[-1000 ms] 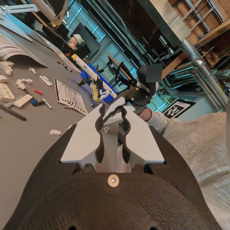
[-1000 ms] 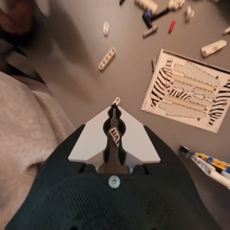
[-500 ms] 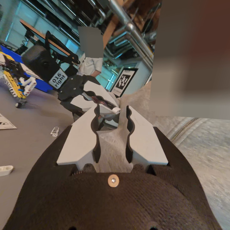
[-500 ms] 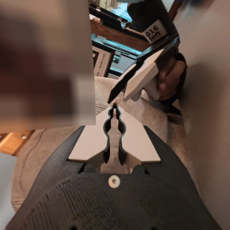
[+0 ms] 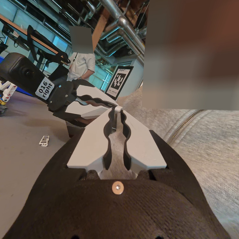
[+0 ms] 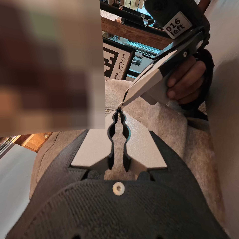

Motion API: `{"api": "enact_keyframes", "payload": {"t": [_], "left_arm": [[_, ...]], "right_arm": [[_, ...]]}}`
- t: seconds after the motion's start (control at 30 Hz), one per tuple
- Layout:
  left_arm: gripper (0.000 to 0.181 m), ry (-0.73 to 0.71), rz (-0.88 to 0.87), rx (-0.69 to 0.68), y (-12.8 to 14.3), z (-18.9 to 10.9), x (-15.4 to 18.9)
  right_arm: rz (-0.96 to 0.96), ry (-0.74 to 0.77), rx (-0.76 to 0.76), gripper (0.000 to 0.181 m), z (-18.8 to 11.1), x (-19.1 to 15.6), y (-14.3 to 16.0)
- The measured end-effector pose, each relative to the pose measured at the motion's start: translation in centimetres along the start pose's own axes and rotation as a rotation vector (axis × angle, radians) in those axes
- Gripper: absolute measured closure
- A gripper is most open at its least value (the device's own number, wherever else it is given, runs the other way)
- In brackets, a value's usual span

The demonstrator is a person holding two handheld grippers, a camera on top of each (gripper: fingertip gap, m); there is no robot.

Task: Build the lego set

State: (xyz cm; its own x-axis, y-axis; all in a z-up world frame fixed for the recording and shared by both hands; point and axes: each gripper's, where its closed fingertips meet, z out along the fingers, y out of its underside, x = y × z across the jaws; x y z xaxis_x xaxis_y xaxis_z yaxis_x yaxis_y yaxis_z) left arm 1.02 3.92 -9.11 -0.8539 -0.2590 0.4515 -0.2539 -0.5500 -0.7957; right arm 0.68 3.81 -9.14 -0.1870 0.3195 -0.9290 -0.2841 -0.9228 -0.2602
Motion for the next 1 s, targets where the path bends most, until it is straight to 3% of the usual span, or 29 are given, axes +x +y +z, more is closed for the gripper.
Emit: {"api": "enact_keyframes", "payload": {"t": [0.13,0.2,0.33,0.43,0.53,0.67,0.93,1.0], "left_arm": [[0.175,-0.041,0.033,0.014,-0.4,-0.3,-0.4],[0.175,-0.079,0.049,0.041,-0.9,-0.7,-0.8],[0.176,-0.212,0.077,0.062,-1.4,-1.3,-2.6],[0.175,-0.309,0.083,0.098,-2.0,-2.1,-3.8],[0.176,-0.341,0.076,0.149,-2.8,-3.0,-4.1],[0.176,-0.363,0.085,0.153,-2.9,-3.4,-4.2],[0.176,-0.403,0.093,0.097,-2.2,-3.0,-4.9],[0.176,-0.403,0.087,0.087,-2.0,-2.9,-5.0]], "right_arm": [[-0.036,0.033,0.068,0.173,-0.5,0.3,-1.1],[-0.129,0.157,0.151,0.163,-1.7,1.2,-2.6],[-0.51,0.482,0.215,0.144,-3.7,2.0,-4.7],[-0.826,0.623,0.203,0.133,-3.3,1.1,-5.1],[-1.01,0.743,0.181,0.13,-3.0,2.0,-5.2],[-1.127,0.721,0.25,0.134,-2.4,2.7,-5.8],[-1.173,0.668,0.295,0.156,-3.5,2.2,-6.1],[-1.173,0.674,0.29,0.154,-3.7,2.2,-6.0]]}}
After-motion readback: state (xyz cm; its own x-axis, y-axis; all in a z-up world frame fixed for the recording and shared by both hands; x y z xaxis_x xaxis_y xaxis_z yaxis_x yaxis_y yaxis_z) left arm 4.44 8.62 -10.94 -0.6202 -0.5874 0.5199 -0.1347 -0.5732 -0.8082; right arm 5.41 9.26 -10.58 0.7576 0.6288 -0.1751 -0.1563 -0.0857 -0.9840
